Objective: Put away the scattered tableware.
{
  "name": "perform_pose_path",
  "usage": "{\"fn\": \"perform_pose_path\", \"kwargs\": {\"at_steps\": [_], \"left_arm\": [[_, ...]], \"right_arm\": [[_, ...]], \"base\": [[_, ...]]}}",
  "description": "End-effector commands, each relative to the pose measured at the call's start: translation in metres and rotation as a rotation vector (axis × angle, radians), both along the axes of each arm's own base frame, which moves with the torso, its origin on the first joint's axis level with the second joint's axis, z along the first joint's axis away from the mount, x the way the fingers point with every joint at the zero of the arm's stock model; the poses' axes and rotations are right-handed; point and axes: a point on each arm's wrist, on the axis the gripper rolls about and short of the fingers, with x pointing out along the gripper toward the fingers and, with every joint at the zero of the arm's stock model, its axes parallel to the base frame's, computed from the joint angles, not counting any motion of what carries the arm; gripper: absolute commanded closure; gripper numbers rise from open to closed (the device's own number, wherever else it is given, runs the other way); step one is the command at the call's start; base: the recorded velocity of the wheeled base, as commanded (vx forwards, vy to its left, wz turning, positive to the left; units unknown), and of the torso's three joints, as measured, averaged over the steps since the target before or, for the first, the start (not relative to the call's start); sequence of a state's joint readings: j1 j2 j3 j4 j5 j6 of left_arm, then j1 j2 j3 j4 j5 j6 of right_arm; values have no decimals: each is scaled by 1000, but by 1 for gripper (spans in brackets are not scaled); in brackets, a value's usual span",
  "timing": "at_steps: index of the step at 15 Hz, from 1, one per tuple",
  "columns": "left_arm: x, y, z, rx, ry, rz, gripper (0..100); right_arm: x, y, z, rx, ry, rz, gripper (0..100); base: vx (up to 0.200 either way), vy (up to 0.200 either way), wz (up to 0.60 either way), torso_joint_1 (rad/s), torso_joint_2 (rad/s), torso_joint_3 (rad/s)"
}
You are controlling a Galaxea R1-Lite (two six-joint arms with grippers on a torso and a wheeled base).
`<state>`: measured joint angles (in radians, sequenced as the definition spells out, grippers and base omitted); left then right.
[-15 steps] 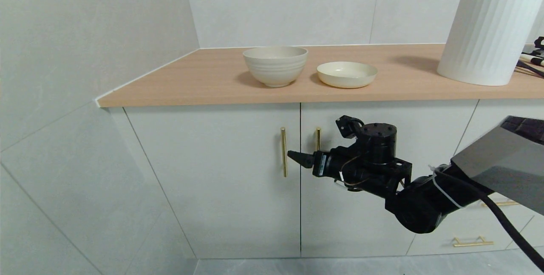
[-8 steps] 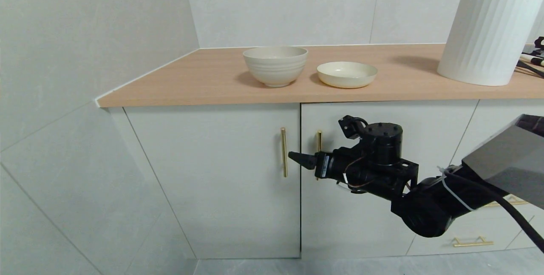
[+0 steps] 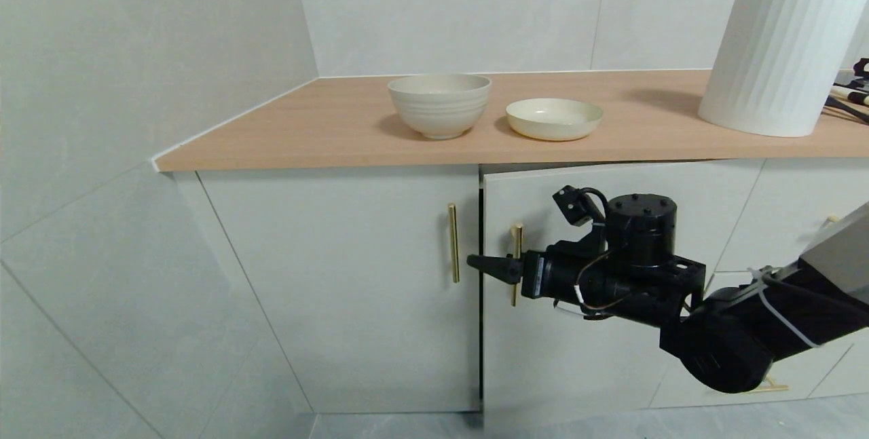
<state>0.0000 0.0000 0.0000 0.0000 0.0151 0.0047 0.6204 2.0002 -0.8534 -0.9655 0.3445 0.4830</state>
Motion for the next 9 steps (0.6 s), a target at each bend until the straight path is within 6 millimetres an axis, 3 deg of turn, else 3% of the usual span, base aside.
{"fn": "perform_pose_path", "kwargs": {"at_steps": [1,9], "left_arm": [[0,0,0,0,2,0,0],[0,0,0,-5,1,0,0]], "right_arm": [[-7,-5,4,2,1,14,0],[-40,-25,14,13,20,124,0]], "base": [[0,0,0,0,0,0],[0,0,0,0,0,0]]}}
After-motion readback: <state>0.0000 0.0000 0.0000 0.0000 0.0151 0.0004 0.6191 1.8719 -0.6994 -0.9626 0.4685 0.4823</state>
